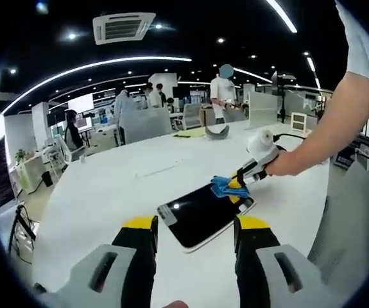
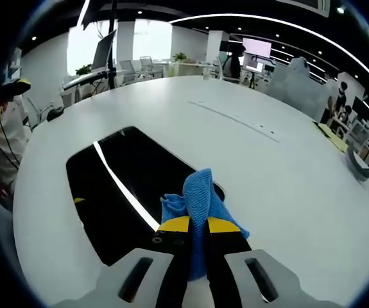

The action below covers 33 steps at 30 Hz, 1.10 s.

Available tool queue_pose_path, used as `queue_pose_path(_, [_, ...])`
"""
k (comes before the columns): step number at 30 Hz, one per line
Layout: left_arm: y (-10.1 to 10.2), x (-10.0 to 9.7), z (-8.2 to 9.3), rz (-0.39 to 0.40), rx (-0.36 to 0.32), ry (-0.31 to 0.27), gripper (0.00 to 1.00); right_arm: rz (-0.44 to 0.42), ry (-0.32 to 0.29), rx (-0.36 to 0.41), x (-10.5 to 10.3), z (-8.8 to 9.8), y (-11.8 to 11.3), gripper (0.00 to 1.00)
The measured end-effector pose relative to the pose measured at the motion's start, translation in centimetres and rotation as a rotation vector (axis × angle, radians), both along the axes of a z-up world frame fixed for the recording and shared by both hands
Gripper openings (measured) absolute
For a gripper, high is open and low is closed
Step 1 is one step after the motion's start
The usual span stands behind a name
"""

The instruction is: Wipe the mirror surface with the cleaning cloth until all visible marks leave the cleaned area.

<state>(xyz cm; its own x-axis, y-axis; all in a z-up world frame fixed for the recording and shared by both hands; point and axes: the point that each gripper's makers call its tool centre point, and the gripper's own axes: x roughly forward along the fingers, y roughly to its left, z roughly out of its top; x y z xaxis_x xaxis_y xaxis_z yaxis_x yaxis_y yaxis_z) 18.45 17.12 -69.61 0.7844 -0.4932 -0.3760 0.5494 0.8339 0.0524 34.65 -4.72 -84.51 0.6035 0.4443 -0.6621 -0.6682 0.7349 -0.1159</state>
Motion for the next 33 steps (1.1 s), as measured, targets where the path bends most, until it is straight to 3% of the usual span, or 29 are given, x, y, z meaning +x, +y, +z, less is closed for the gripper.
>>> queue_pose_path(3, [0.05, 0.10, 0.10, 0.005, -0.013, 0.000, 0.51, -0.004, 0.000, 0.000, -0.06, -0.02, -0.08, 0.03])
queue_pose_path(7, [-0.40, 0.21, 0.85, 0.007, -0.096, -0.004, 0.72, -0.007, 0.002, -0.002, -0.18, -0.01, -0.15, 0.03])
queue_pose_path(10, [-0.27, 0.21, 0.73, 0.008, -0.093, 0.000, 0.74, -0.012, 0.003, -0.002, -0.25, -0.03, -0.23, 0.03])
queue_pose_path(13, [-0.43, 0.19, 0.71, 0.009, -0.117, 0.010, 0.91, -0.020, 0.005, 0.000, -0.31, -0.03, -0.37, 0.03])
queue_pose_path(15, [-0.51, 0.14, 0.68, 0.007, -0.118, 0.011, 0.98, -0.023, 0.005, -0.001, -0.33, -0.05, -0.46, 0.03])
queue_pose_path(33, [-0.64, 0.00, 0.30, -0.010, -0.118, 0.025, 0.99, -0.036, -0.001, 0.001, -0.59, -0.04, -0.46, 0.03])
